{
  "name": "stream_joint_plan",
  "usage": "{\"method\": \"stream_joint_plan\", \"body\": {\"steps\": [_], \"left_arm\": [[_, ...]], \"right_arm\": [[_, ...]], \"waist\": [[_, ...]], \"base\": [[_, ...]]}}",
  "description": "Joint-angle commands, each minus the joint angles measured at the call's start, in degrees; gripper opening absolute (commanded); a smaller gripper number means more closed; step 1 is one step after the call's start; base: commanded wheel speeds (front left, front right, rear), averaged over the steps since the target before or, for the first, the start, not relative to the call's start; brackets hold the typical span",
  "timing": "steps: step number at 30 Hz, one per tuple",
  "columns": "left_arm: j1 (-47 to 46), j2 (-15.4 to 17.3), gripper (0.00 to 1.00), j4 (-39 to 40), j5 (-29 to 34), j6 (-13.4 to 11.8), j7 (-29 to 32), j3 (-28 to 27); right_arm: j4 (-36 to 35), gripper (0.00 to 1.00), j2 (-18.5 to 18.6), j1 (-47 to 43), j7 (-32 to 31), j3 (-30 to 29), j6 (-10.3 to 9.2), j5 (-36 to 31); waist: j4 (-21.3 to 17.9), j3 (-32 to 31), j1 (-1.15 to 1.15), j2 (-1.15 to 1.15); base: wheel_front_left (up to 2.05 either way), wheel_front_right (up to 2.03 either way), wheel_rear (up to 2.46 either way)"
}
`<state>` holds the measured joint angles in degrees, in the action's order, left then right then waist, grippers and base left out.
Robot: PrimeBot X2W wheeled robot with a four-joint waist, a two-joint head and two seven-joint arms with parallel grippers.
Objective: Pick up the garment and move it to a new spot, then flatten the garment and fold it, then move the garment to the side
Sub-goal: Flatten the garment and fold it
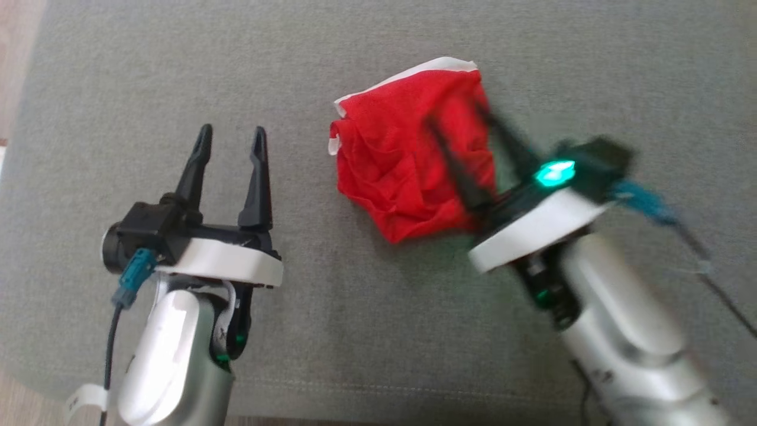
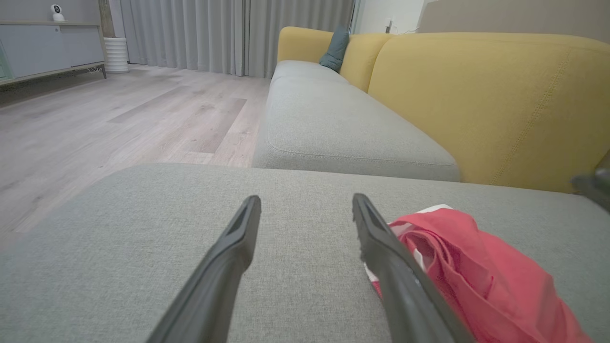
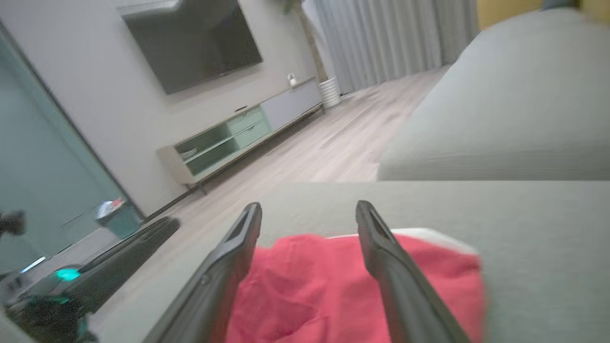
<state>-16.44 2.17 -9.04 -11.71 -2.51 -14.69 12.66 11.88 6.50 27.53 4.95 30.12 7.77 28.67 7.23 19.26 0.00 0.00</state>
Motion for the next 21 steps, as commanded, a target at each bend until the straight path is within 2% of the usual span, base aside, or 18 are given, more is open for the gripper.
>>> {"method": "stream_joint_plan", "body": {"steps": [1,5,11,15,21], "left_arm": [[-0.4,1.0,1.00,1.9,0.6,0.0,-0.3,-2.1],[0.2,1.9,1.00,2.3,1.4,-0.1,-0.3,-3.0],[1.3,3.2,1.00,2.7,2.0,-0.2,-0.3,-3.7],[1.9,3.7,1.00,2.9,2.1,-0.3,-0.3,-3.9],[2.6,4.3,1.00,3.1,2.1,-0.7,-0.3,-4.0]], "right_arm": [[-2.2,1.00,-0.1,-0.3,1.0,-0.8,-0.28,-0.6],[-4.0,1.00,2.3,-4.7,2.7,-11.5,-0.28,-4.5],[-8.3,1.00,3.7,-11.1,1.4,-21.5,-0.28,-8.4],[-11.7,1.00,3.3,-14.8,0.0,-25.5,-0.28,-10.3],[-14.9,1.00,2.1,-17.5,-1.8,-27.3,-0.28,-11.4]], "waist": [[-0.5,-0.3,0.00,0.00],[-2.6,-1.0,0.00,0.00],[-5.0,-1.6,0.00,0.00],[-5.8,-2.1,0.00,0.00],[-6.4,-2.6,0.00,0.00]], "base": [[0.00,0.00,0.00],[0.00,0.00,0.00],[0.00,0.00,0.00],[0.00,0.00,0.00],[0.00,0.00,0.00]]}}
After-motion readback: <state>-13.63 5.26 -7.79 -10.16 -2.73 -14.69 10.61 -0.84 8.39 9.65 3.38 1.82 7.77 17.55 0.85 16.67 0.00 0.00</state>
